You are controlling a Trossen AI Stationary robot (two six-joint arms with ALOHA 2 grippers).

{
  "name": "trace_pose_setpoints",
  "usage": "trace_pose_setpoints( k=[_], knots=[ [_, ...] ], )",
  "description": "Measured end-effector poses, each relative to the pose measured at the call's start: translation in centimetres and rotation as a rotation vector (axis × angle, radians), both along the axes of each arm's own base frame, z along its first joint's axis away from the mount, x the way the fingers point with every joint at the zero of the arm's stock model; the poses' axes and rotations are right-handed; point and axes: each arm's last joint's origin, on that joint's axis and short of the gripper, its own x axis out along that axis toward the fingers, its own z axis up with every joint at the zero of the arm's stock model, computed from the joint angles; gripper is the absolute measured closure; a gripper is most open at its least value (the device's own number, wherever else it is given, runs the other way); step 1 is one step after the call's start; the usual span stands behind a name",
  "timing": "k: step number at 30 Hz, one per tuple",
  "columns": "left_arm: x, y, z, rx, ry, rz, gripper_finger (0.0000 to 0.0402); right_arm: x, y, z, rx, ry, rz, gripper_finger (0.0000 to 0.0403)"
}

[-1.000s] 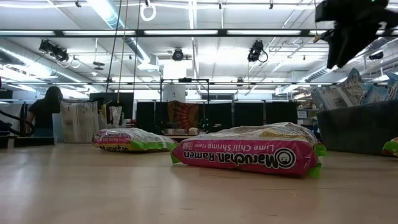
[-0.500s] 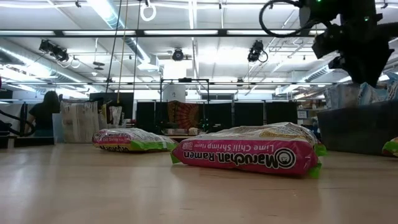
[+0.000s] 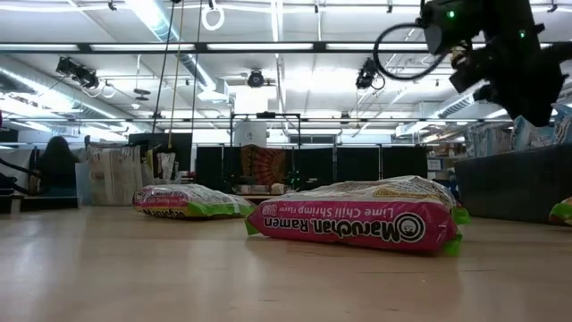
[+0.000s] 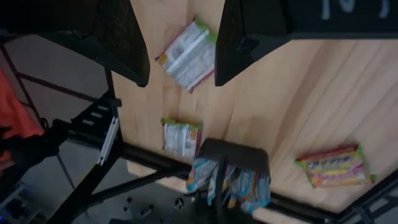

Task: Sort Maruchan noodles
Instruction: Put the blue noodle pack into the black bin, then put the green noodle pack into the bottom transparent bin

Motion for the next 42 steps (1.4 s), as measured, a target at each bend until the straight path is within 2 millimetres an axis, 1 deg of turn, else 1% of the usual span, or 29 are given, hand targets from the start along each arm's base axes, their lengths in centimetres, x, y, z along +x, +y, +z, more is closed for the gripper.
trace_pose_setpoints(
  k=[3, 6, 8, 10, 13, 15, 17, 19, 22, 23, 25, 27, 30, 34, 36, 38, 42],
  knots=[
    [-0.7, 0.1, -0.9, 0.011, 0.116, 0.008, 0.0216, 0.5, 0.0, 2.5, -0.009, -0.065, -0.023, 0.0267],
    [-0.9, 0.3, -2.5, 0.023, 0.271, 0.046, 0.0216, 1.2, 0.1, 5.8, -0.026, -0.195, -0.049, 0.0242],
    [-0.7, 0.5, -3.7, 0.106, 0.379, 0.089, 0.0216, 1.9, 0.5, 7.8, -0.035, -0.316, -0.055, 0.0223],
    [-0.3, 0.5, -4.5, 0.203, 0.432, 0.091, 0.0216, 2.8, 0.8, 9.4, -0.062, -0.457, -0.056, 0.0204],
    [1.0, 0.6, -5.6, 0.281, 0.466, 0.096, 0.0216, 4.3, 1.4, 11.1, -0.124, -0.671, -0.068, 0.0179],
    [2.4, 0.7, -7.1, 0.309, 0.523, 0.083, 0.0216, 5.4, 1.8, 11.9, -0.143, -0.804, -0.073, 0.0166],
    [3.9, 0.5, -8.8, 0.359, 0.585, 0.025, 0.0216, 6.2, 2.4, 12.5, -0.144, -0.91, -0.066, 0.0158],
    [5.4, 0.8, -10.7, 0.364, 0.644, -0.038, 0.0216, 6.9, 3.0, 13.0, -0.141, -0.988, -0.052, 0.0153],
    [7.4, 2.4, -14.0, 0.247, 0.752, -0.142, 0.0216, 7.4, 3.6, 13.3, -0.136, -1.046, -0.039, 0.0153],
    [7.8, 3.1, -14.9, 0.252, 0.773, -0.152, 0.0216, 7.4, 3.8, 13.3, -0.131, -1.052, -0.036, 0.0154],
    [8.6, 4.5, -16.2, 0.314, 0.803, -0.185, 0.0216, 7.5, 3.9, 13.1, -0.124, -1.034, -0.043, 0.0155],
    [9.2, 5.3, -17.1, 0.396, 0.804, -0.244, 0.0216, 7.6, 3.9, 12.9, -0.117, -1.022, -0.063, 0.0155],
    [9.8, 5.5, -18.2, 0.478, 0.806, -0.388, 0.0216, 7.7, 4.0, 12.7, -0.099, -1.003, -0.1, 0.0155],
    [10.0, 5.5, -19.9, 0.509, 0.849, -0.526, 0.0216, 7.6, 4.6, 12.5, -0.076, -0.985, -0.102, 0.0156],
    [10.2, 5.5, -20.5, 0.541, 0.87, -0.554, 0.0218, 7.4, 4.9, 12.3, -0.075, -0.965, -0.105, 0.0156],
    [10.4, 5.6, -20.9, 0.569, 0.889, -0.546, 0.0225, 7.3, 5.1, 12.2, -0.079, -0.951, -0.112, 0.0156],
    [10.5, 5.6, -21.3, 0.578, 0.89, -0.546, 0.0256, 7.0, 5.4, 12.0, -0.089, -0.924, -0.104, 0.0156]
  ],
)
